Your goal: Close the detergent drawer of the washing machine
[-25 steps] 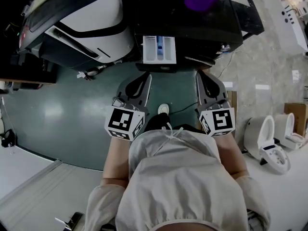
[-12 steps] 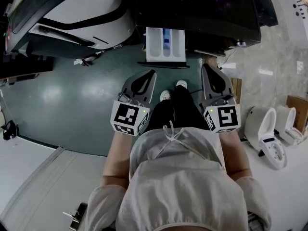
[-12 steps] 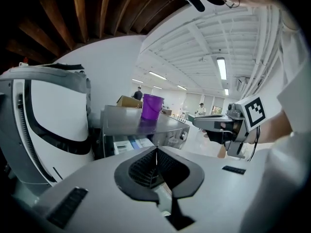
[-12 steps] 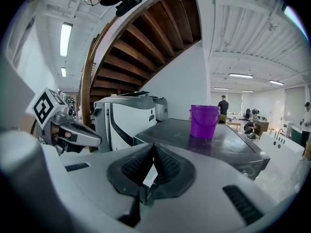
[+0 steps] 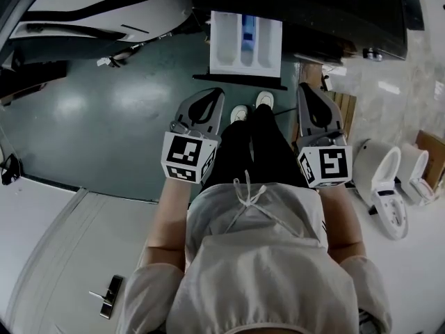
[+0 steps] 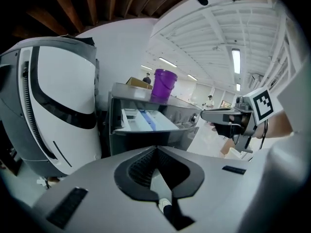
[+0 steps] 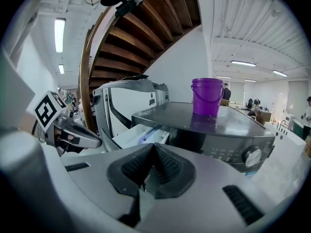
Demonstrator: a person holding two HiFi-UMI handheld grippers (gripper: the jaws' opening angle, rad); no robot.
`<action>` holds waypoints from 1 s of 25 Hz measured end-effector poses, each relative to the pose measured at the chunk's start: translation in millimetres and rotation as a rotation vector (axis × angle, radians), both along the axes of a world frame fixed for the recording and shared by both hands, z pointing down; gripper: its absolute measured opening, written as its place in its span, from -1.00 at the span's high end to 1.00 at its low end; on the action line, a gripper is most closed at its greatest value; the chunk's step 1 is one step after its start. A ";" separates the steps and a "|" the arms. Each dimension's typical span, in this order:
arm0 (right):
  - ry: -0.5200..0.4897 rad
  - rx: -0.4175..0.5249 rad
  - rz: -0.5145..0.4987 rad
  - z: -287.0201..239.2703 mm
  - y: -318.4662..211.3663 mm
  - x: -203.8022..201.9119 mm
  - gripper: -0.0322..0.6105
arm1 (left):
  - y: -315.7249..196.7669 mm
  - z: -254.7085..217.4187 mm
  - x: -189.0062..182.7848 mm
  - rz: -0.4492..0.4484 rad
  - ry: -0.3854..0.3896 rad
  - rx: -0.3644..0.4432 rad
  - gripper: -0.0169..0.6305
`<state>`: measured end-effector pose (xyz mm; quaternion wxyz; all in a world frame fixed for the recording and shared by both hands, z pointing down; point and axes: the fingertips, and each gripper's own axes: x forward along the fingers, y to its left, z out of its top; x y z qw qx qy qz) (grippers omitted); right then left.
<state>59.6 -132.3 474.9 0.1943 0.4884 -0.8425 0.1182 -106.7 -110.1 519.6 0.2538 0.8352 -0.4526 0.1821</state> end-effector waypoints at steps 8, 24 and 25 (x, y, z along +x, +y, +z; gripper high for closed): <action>-0.002 -0.019 -0.017 20.5 -2.9 -1.0 0.89 | -10.3 22.7 6.9 -0.075 0.048 -0.030 0.89; -0.007 -0.004 -0.038 11.3 -34.9 -3.8 0.89 | -40.0 24.6 5.4 -0.146 0.055 -0.034 0.89; -0.009 -0.003 -0.037 10.8 -37.1 -3.6 0.89 | -45.1 24.4 5.9 -0.148 0.051 -0.030 0.89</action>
